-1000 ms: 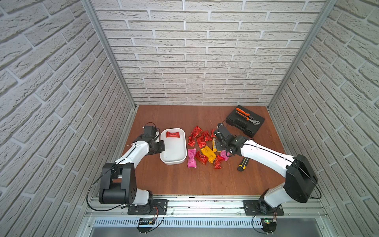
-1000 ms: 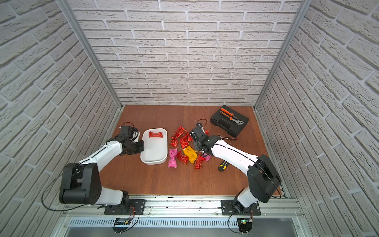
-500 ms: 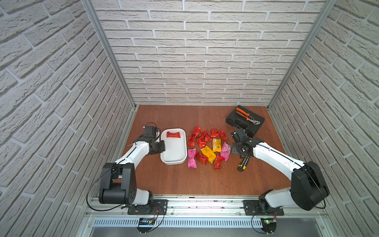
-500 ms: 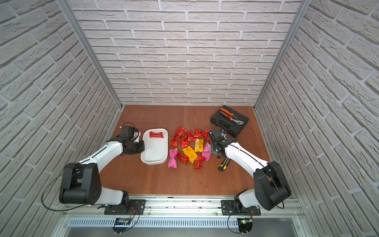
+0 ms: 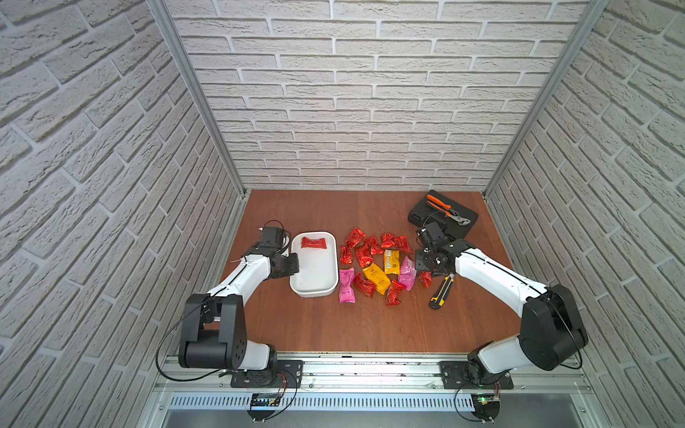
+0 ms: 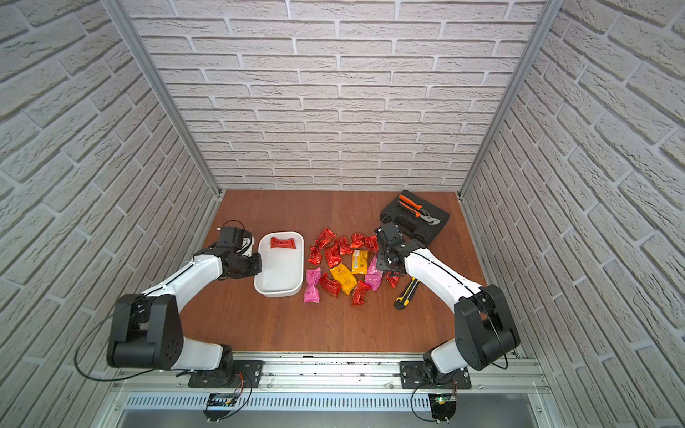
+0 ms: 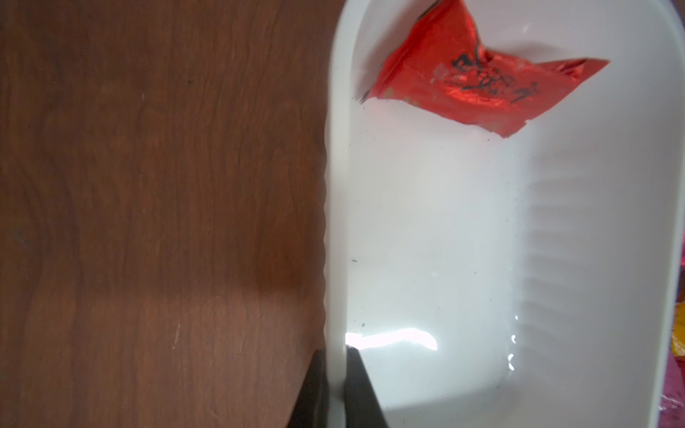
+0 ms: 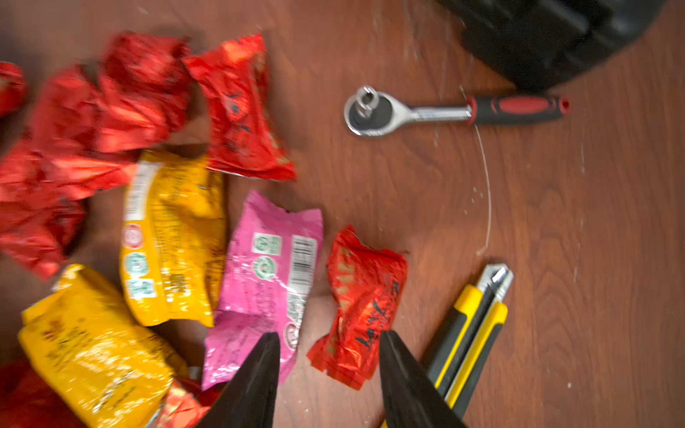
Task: Take the tea bags out of the storage box
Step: Place the tea bag at the center of the board, then pick up the tea bag from the storage box.
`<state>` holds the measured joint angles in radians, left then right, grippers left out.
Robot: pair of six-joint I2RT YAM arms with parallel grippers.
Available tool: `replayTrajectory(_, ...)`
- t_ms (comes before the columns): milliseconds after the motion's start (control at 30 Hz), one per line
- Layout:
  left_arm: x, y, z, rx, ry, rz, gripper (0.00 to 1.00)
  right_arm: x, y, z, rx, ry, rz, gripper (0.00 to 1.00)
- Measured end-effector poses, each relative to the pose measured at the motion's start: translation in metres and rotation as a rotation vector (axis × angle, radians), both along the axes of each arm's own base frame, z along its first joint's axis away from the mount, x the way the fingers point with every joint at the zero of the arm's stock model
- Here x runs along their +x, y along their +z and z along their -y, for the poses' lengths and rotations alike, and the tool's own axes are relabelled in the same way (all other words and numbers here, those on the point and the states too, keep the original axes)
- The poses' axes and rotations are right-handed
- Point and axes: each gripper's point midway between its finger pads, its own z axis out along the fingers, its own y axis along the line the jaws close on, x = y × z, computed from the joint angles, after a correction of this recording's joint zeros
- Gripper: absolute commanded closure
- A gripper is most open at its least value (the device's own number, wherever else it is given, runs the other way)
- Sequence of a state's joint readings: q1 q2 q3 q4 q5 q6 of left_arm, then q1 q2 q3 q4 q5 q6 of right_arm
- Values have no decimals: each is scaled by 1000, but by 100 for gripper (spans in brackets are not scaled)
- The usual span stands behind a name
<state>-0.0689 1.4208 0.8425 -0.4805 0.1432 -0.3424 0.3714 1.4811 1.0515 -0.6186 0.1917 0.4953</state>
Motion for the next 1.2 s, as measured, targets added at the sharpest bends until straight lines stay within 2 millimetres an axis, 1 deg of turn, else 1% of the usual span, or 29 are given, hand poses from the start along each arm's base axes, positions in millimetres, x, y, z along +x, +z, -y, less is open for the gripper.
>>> replayTrajectory(100,0,0,2,0,-7,2,100,13,18,-27,43,140,37,51)
replayTrajectory(133,0,1,2,0,-9,3,100,19,25,-41,50,206,56,51)
replayTrajectory(233,0,1,4,1,-16,3,100,32,42,-92,55,429,108,51)
replayTrajectory(300,0,1,4,1,-18,4,100,34,48,-128,46,580,133,51)
replayTrajectory(467,0,1,6,1,-25,6,100,39,51,-209,36,907,165,50)
replayTrajectory(567,0,2,8,1,-34,6,100,49,49,-246,28,1029,181,50)
replayTrajectory(667,0,2,10,0,-41,7,100,64,42,-278,16,1111,197,50)
replayTrajectory(800,-1,2,10,-1,-47,7,100,78,28,-307,12,1169,203,51)
replayTrajectory(933,-1,2,11,0,-48,5,100,86,16,-327,11,1213,210,52)
replayTrajectory(1067,-1,2,11,0,-48,4,100,93,8,-337,4,1232,216,54)
replayTrajectory(1200,-2,1,11,0,-49,1,100,100,1,-343,-3,1233,225,56)
